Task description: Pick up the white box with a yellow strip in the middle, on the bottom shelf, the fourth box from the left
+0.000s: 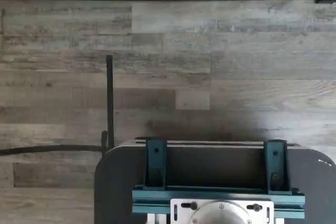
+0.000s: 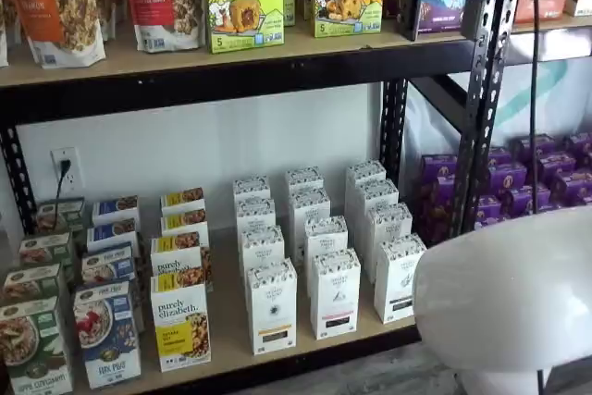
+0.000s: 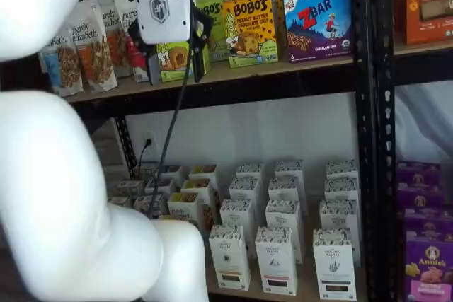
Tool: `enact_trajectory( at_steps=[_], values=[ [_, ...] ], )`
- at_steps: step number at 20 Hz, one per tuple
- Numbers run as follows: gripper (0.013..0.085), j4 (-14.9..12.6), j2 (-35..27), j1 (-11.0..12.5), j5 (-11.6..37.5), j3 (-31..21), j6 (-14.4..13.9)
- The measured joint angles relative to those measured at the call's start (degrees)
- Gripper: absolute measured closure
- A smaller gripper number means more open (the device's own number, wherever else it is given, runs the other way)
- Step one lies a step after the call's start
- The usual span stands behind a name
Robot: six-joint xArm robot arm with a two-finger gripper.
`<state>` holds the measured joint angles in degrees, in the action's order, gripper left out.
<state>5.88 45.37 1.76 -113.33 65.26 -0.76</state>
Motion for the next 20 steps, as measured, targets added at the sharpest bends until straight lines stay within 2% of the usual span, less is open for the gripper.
enact_trajectory(
  at_steps=[9, 15, 20],
  values=[
    [0.0130, -0.58, 0.72, -2.54, 4.32, -4.50, -2.01],
    [0.0130, -2.53, 1.49, -5.79, 7.38, -8.03, -4.48],
    [0.0130, -2.78, 2.01, -7.73, 9.99, -10.98, -6.26]
  ],
)
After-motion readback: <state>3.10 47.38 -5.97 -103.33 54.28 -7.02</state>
